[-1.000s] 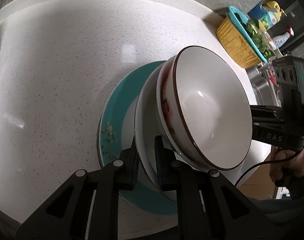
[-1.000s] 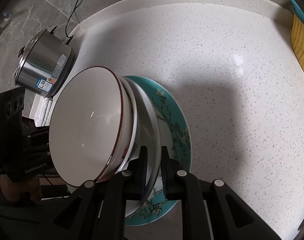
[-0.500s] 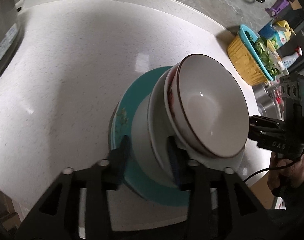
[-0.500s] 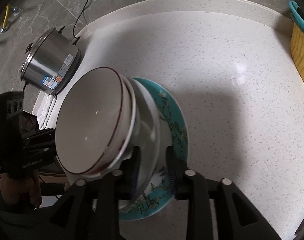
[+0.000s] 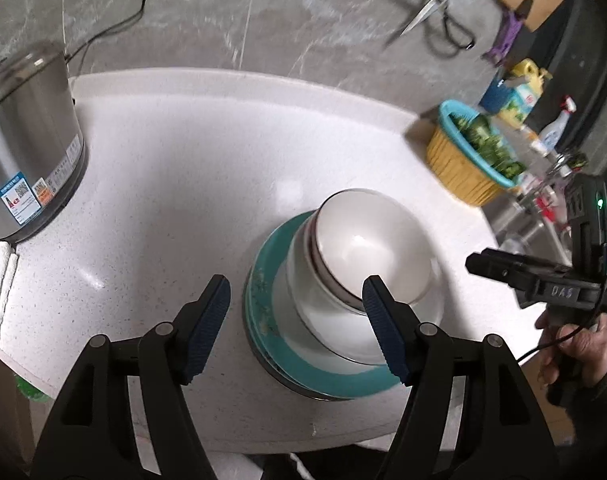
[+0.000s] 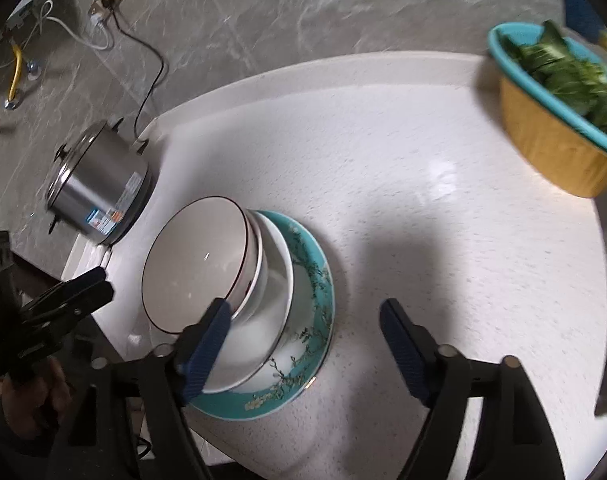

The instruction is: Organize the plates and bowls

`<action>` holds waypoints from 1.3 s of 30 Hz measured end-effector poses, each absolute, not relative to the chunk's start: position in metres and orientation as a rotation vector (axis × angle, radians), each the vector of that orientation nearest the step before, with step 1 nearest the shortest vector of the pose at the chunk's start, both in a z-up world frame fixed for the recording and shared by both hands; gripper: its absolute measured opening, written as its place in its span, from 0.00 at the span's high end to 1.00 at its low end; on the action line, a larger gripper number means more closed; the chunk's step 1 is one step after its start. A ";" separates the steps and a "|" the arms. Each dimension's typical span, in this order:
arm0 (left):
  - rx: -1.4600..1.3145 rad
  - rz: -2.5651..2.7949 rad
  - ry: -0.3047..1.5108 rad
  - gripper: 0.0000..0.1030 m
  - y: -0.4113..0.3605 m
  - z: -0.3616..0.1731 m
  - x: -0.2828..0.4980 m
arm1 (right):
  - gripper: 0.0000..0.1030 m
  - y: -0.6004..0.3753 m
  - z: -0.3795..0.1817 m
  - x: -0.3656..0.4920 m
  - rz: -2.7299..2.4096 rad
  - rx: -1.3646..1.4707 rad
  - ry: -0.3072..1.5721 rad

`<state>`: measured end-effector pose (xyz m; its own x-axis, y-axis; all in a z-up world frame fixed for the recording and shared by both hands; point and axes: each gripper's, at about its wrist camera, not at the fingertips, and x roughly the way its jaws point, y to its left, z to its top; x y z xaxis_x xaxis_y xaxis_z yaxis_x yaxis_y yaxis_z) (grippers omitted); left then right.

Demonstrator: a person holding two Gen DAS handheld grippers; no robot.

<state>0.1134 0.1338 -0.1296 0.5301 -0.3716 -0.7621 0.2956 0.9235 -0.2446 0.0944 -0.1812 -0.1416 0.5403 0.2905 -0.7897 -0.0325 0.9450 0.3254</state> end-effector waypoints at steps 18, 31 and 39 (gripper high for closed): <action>-0.009 -0.082 0.932 0.11 0.120 -0.048 0.040 | 0.00 -0.130 -0.038 0.017 0.049 0.133 0.701; -0.036 -0.039 0.781 0.11 0.061 0.021 -0.005 | 0.00 -0.172 0.008 -0.008 0.106 0.164 0.580; -0.056 -0.050 0.844 0.11 0.047 0.005 -0.010 | 0.00 -0.165 -0.005 -0.003 0.166 0.128 0.732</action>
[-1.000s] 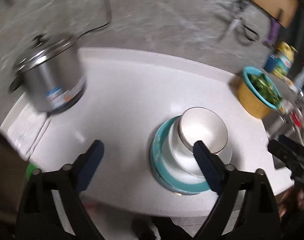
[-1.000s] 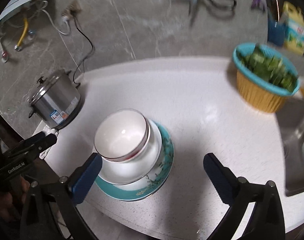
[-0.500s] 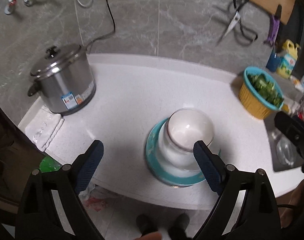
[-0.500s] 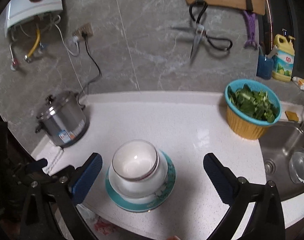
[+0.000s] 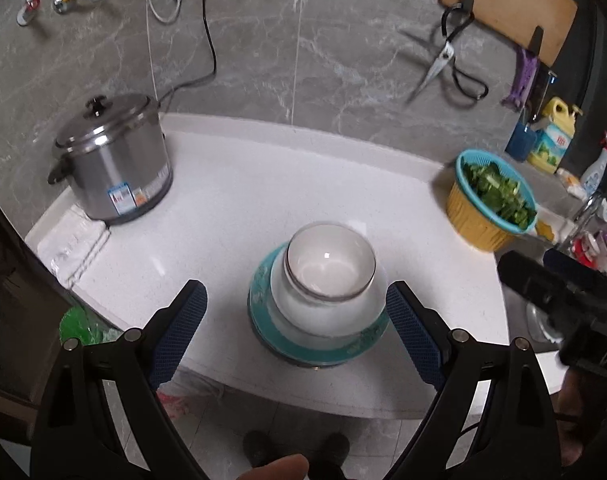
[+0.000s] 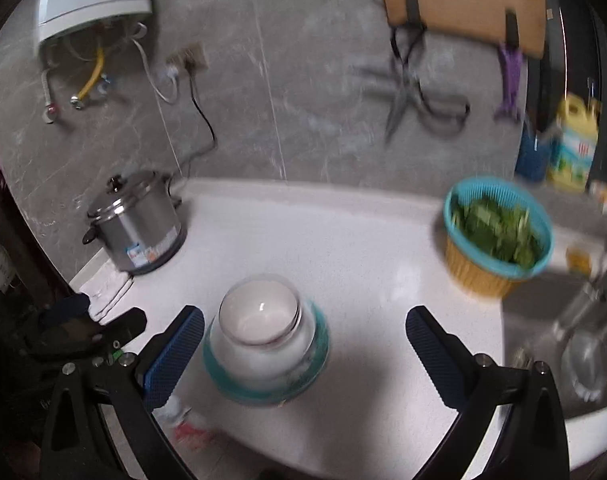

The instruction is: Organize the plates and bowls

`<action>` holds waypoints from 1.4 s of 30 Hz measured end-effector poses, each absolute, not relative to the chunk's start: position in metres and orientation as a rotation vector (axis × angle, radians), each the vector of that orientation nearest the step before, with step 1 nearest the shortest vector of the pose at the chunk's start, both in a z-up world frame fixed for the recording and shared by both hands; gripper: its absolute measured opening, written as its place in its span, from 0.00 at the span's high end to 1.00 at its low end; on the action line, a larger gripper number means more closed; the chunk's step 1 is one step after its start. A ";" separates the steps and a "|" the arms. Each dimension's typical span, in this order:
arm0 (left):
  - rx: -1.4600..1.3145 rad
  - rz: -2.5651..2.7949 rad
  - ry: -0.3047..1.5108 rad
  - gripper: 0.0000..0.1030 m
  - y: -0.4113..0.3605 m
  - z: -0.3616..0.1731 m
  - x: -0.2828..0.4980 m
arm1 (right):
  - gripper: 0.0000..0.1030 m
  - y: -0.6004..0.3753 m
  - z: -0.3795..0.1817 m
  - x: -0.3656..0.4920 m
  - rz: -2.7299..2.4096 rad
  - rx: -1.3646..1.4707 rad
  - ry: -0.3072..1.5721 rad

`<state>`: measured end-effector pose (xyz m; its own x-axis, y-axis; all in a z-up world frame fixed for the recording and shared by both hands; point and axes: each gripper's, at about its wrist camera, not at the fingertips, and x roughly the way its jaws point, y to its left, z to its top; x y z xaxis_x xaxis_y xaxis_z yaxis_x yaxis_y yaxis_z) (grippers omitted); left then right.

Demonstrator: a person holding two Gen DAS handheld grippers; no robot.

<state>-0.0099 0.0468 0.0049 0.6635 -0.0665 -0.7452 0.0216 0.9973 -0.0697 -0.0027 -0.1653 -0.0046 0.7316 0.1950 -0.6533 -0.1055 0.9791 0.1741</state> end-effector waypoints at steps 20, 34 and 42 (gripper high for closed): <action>-0.037 -0.029 0.894 0.11 0.051 0.006 -0.011 | 0.00 -0.149 -0.001 -0.007 0.054 0.098 0.840; -0.033 -0.033 0.903 0.11 0.052 0.000 -0.011 | 0.00 -0.143 -0.003 -0.010 0.005 0.072 0.857; -0.028 -0.037 0.903 0.11 0.051 0.001 -0.011 | 0.00 -0.143 -0.003 -0.011 0.004 0.072 0.856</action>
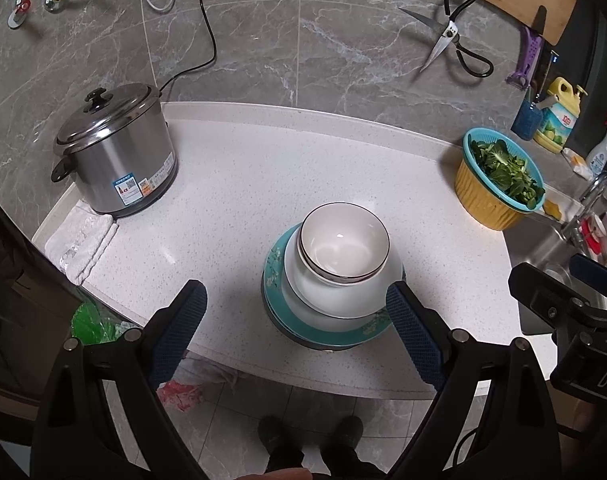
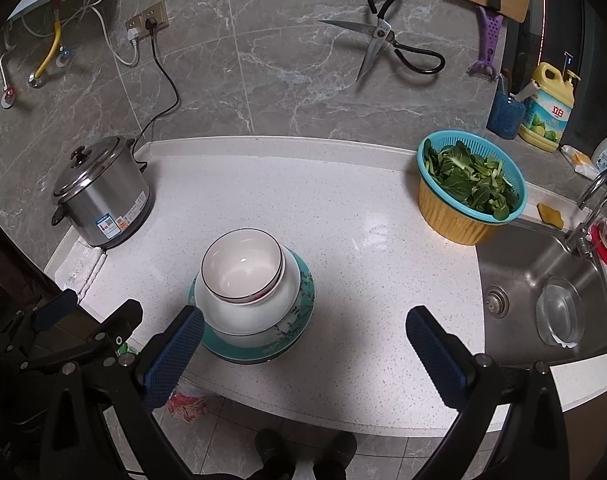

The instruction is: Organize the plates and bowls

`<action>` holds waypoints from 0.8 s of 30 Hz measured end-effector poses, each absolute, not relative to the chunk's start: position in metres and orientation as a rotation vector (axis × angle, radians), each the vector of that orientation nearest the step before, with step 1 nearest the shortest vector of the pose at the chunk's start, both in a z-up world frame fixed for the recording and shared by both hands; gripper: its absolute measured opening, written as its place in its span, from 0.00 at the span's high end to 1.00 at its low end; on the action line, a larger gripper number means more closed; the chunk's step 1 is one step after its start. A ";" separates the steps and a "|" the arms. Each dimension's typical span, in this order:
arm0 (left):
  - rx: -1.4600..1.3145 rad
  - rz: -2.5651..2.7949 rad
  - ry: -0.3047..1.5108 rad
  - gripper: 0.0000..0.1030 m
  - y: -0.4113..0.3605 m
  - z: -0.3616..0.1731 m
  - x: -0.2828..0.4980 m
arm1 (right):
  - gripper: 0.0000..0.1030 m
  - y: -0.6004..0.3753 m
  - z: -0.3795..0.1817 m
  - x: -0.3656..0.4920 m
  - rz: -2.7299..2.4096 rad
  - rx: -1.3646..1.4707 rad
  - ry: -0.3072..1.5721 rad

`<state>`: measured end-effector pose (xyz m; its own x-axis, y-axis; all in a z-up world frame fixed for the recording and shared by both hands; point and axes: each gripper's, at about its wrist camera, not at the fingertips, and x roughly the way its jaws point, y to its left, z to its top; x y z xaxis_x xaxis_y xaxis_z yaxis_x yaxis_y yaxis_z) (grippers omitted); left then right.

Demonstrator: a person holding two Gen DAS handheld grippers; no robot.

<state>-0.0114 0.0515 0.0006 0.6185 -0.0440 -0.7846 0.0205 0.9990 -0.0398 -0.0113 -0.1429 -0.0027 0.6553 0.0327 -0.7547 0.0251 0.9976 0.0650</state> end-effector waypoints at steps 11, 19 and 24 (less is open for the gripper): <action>-0.026 -0.044 0.902 0.11 0.051 0.002 -0.014 | 0.00 -0.145 -0.001 -0.013 0.002 0.068 0.854; -0.021 -0.051 0.902 0.11 0.050 0.002 -0.016 | 0.00 -0.148 -0.001 -0.014 0.001 0.069 0.855; -0.015 -0.061 0.907 0.11 0.054 0.000 -0.009 | 0.00 -0.150 -0.001 -0.015 0.000 0.070 0.858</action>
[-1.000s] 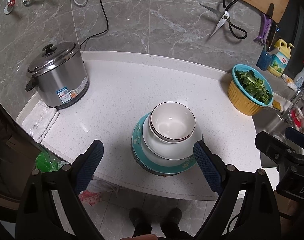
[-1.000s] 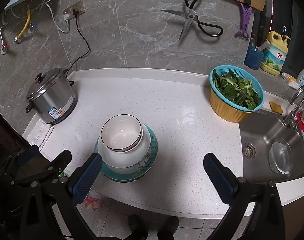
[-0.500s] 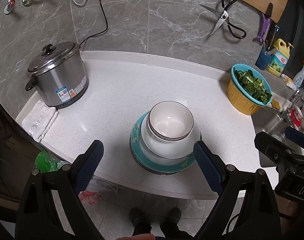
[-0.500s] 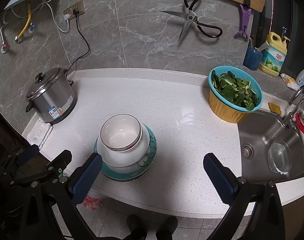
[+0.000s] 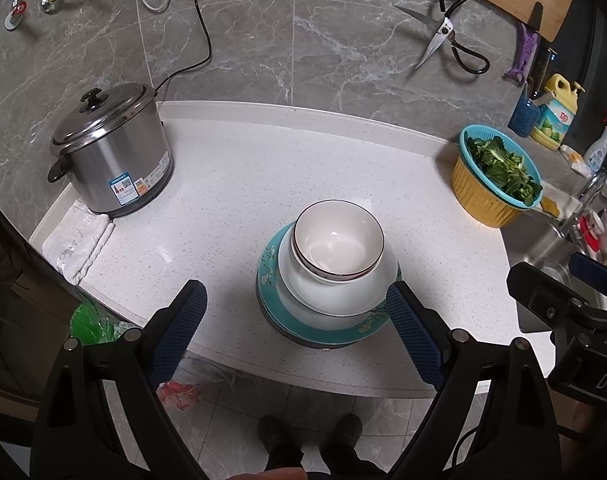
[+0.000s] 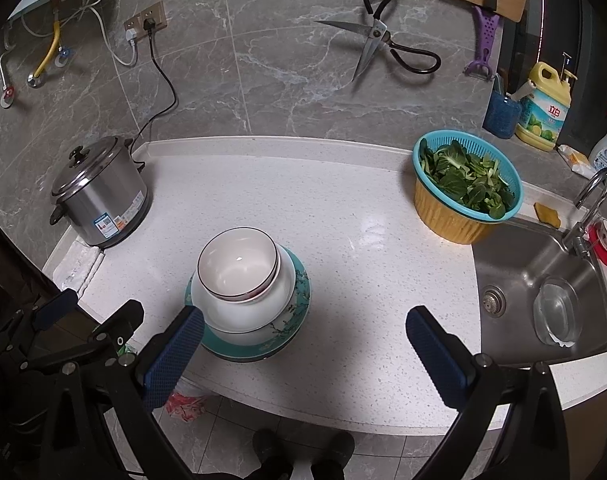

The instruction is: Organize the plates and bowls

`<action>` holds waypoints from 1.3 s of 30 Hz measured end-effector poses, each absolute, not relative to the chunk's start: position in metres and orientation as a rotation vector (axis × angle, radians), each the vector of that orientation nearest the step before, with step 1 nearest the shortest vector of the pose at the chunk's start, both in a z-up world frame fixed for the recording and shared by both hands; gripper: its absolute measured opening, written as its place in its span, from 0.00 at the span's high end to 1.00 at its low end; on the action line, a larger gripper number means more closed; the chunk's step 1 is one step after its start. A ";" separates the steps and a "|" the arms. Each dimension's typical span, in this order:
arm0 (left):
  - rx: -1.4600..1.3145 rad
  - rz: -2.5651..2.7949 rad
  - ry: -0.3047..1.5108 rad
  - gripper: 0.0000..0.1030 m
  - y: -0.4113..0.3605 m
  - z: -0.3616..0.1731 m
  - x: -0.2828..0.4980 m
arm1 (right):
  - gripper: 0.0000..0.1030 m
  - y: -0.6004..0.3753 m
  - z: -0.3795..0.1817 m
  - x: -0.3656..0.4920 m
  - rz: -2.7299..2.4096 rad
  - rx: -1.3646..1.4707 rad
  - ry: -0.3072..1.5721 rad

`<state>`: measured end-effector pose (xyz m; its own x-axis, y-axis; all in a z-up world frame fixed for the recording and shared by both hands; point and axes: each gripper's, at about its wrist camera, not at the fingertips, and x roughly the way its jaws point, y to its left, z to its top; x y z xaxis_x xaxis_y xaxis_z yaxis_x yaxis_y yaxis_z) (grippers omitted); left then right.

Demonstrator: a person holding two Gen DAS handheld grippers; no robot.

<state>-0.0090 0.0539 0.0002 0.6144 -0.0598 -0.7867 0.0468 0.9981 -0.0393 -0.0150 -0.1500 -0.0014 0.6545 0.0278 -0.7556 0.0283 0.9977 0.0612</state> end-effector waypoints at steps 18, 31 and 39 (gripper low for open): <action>-0.014 -0.067 0.911 0.11 0.056 -0.003 -0.004 | 0.00 -0.150 -0.004 -0.013 -0.002 0.068 0.864; -0.011 -0.068 0.912 0.11 0.057 -0.003 -0.004 | 0.00 -0.148 -0.005 -0.013 -0.003 0.067 0.864; -0.015 -0.065 0.914 0.11 0.057 -0.005 -0.008 | 0.00 -0.149 -0.005 -0.013 -0.002 0.066 0.864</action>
